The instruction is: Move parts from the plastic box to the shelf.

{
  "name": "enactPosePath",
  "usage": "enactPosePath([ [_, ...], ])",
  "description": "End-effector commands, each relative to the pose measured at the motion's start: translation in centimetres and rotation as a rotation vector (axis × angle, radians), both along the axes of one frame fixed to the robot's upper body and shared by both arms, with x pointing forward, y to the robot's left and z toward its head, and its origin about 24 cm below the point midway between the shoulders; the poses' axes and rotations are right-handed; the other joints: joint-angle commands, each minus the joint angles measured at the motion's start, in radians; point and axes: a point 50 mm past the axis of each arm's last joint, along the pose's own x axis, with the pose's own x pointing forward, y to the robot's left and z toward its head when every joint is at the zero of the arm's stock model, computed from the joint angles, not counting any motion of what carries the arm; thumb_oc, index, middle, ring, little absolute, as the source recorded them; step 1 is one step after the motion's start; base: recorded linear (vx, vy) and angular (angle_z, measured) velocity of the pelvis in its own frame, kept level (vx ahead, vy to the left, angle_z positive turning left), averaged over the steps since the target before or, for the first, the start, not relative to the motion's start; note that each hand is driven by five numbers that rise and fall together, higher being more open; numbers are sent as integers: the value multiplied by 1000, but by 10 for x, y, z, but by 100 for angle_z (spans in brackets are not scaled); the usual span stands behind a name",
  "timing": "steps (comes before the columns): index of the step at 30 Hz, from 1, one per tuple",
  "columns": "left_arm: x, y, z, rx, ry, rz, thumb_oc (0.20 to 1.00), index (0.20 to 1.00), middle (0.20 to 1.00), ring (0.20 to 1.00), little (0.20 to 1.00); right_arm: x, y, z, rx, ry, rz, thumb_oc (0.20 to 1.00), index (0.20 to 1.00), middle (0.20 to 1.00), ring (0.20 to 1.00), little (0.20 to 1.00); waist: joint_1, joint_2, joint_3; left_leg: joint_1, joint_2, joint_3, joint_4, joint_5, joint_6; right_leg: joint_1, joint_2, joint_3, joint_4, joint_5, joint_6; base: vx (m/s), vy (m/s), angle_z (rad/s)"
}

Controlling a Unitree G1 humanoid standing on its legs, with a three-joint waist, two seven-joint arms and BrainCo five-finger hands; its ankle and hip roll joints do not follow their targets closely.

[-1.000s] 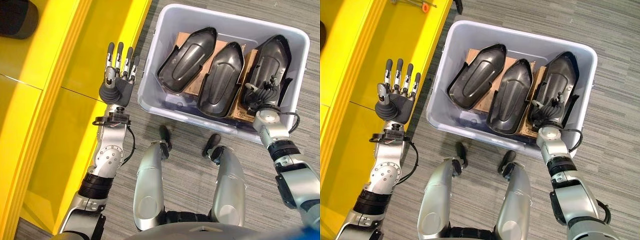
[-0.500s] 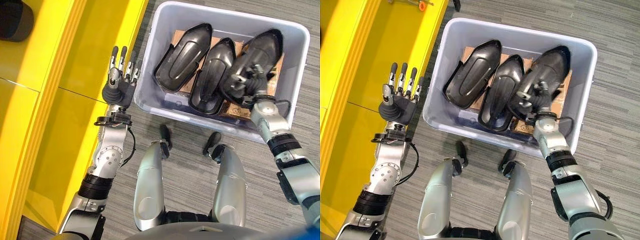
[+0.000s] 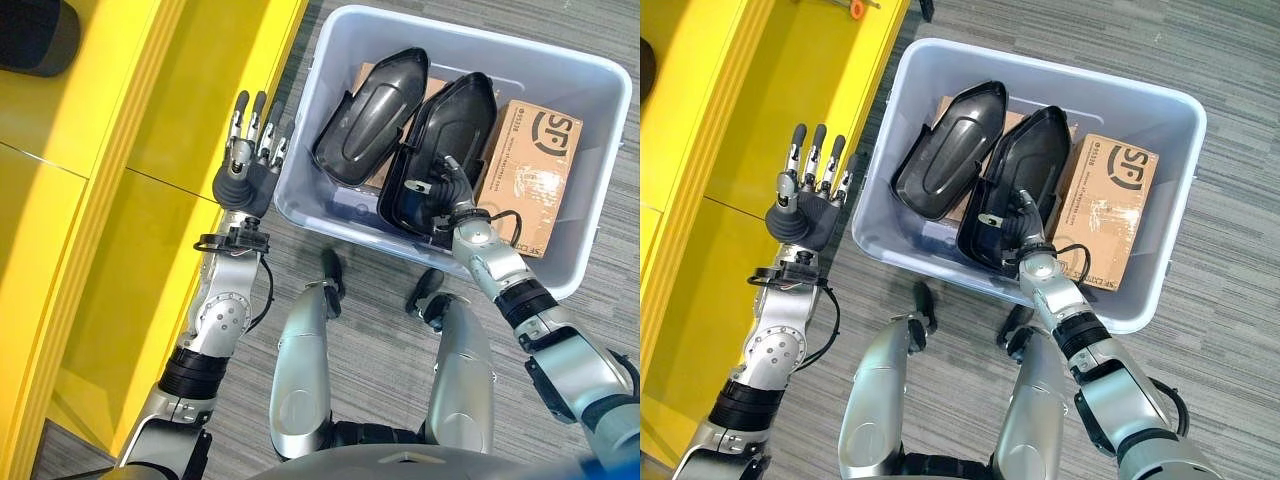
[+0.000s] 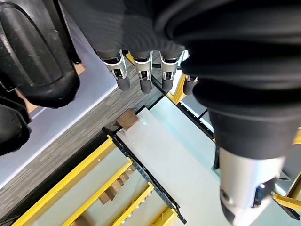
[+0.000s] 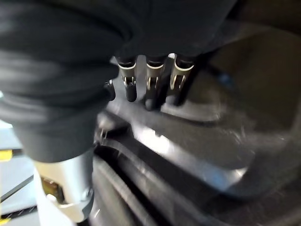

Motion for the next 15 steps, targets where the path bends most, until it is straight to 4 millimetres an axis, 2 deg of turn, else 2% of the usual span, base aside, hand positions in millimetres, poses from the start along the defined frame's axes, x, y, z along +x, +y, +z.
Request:
enactPosePath([
  [1, -14, -6, 19, -30, -142, 20, 1000, 1000, 1000, 1000, 1000, -8, -16, 30, -242, -271, -229, 1000, 1000, 1000, 1000, 1000, -20, 40, -34, 39, -31, -12, -116, -14, -15, 14, 14, 49, 40, -40, 80, 5, 69, -14],
  [6, -15, -9, 19, -47, -146, 18, 1000, 1000, 1000, 1000, 1000, -15, -11, 50, -399, -428, -260, 1000, 1000, 1000, 1000, 1000, -32, 46, -34, 44, -36, -3, -127, -13, -16, 17, 22, 58, 24, -38, 81, 0, 43, -11],
  [9, -15, -11, 18, -51, -145, 15, 1000, 1000, 1000, 1000, 1000, -17, -8, 57, -461, -465, -257, 1000, 1000, 1000, 1000, 1000, -38, 48, -34, 47, -37, 0, -130, -13, -19, 20, 23, 61, 18, -37, 82, 0, 0, 0],
  [13, -16, -10, 16, -56, -149, 15, 1000, 1000, 1000, 1000, 1000, -18, -9, 52, -494, -418, -289, 1000, 1000, 1000, 1000, 1000, -42, 50, -34, 58, -40, 4, -146, -9, -21, 26, 28, 66, 5, -36, 83, 0, 0, 0],
  [15, -16, -9, 14, -58, -156, 12, 1000, 1000, 1000, 1000, 1000, -20, -16, 41, -464, -368, -328, 1000, 1000, 1000, 1000, 1000, -46, 49, -34, 68, -41, 9, -160, -6, -21, 35, 31, 68, -10, -33, 84, 0, 0, 0],
])
